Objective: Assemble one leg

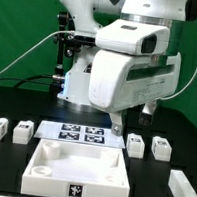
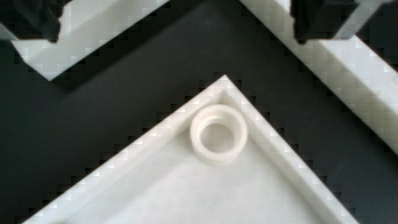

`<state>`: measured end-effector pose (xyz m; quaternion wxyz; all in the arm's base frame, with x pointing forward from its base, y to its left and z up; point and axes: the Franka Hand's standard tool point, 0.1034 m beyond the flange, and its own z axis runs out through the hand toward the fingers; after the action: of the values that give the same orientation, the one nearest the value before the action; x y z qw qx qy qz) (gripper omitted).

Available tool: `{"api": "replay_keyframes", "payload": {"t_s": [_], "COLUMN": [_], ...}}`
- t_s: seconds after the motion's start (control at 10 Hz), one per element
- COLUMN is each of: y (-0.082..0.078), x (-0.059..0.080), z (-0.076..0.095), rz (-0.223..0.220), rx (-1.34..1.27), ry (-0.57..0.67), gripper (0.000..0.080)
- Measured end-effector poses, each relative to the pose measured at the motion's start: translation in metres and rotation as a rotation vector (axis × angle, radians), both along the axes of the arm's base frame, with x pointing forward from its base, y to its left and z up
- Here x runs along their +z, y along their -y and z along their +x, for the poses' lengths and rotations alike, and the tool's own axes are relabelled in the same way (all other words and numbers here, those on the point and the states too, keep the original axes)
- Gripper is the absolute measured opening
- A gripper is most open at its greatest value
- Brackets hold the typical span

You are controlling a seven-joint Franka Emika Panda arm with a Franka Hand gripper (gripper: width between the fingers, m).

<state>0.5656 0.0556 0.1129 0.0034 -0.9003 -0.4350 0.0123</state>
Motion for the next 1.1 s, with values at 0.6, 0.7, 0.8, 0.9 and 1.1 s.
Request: {"api": "replay_keyframes", "payload": {"t_s": [0.6, 0.7, 0.8, 0.9, 1.1], "y": [0.004, 0.012, 0.024, 0.036, 0.046], "x": [-0.005, -0.008, -0.011, -0.015, -0.019], "z": [-0.036, -0.059, -0.074, -0.079, -0.079], "rz": [0.000, 0.001, 0.004, 0.007, 0.011], "rx": [0.250, 0.338, 0.484, 0.586, 0.713], "ry": [0.002, 0.005, 0.005, 0.012, 0.015], "gripper": [0.0650, 0.0650, 0.0650, 0.0650, 0.0650]}}
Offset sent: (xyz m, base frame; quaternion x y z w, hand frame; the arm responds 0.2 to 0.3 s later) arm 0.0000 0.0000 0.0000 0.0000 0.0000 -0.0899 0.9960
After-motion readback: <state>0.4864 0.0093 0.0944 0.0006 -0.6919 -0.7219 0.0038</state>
